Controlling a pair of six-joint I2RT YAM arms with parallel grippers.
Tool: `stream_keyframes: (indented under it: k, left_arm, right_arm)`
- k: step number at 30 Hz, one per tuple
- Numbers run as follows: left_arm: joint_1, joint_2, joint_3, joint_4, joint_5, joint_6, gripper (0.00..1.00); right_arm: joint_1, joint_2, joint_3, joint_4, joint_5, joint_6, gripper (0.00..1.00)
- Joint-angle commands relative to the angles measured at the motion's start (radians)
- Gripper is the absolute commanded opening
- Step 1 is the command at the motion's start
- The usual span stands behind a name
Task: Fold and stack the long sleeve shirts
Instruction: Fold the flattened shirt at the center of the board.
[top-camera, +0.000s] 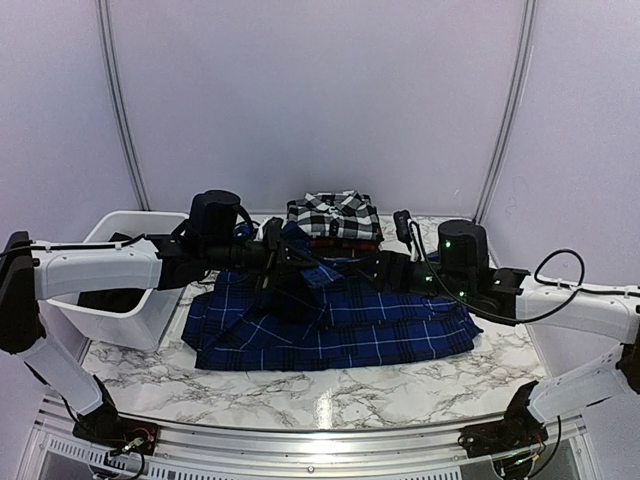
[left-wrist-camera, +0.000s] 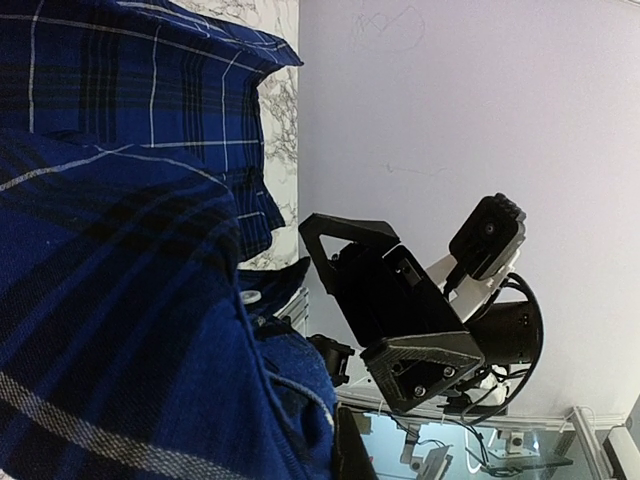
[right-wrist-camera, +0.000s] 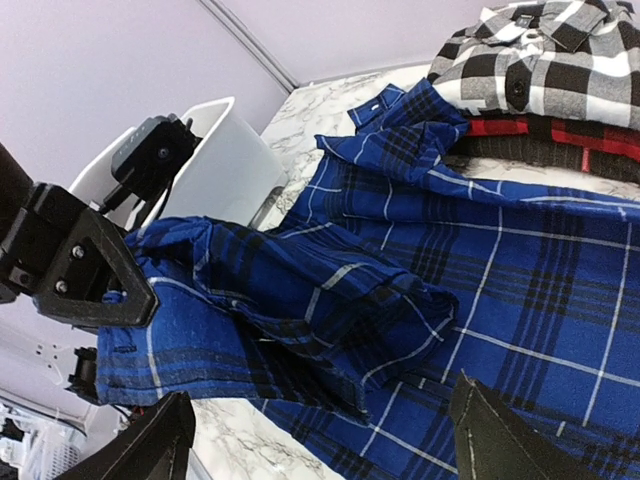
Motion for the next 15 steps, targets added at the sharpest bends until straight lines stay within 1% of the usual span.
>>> stream_keyframes:
  k: [1, 4, 7, 8, 11, 15]
  left_arm:
    - [-0.003, -0.005, -0.009, 0.052, 0.003, 0.049, 0.00]
    - [-0.012, -0.014, -0.001, 0.059, -0.031, 0.150, 0.00]
    - [-0.026, -0.046, -0.036, 0.066, -0.120, 0.280, 0.00]
    - [-0.031, -0.052, -0.052, 0.094, -0.139, 0.307, 0.00]
    - [-0.049, -0.057, -0.101, 0.151, -0.207, 0.358, 0.00]
    - [-0.081, -0.039, -0.157, 0.277, -0.256, 0.402, 0.00]
  right_arm:
    - [-0.012, -0.010, 0.023, 0.075, -0.084, 0.153, 0.85]
    - [-0.016, -0.007, -0.010, 0.111, -0.123, 0.288, 0.88]
    - [-0.032, -0.004, -0.046, 0.166, -0.176, 0.422, 0.88]
    - [-0.032, -0.006, -0.053, 0.175, -0.180, 0.451, 0.88]
    - [-0.033, -0.021, -0.075, 0.197, -0.181, 0.550, 0.89]
    - [-0.033, -0.027, -0.154, 0.332, -0.201, 0.719, 0.90]
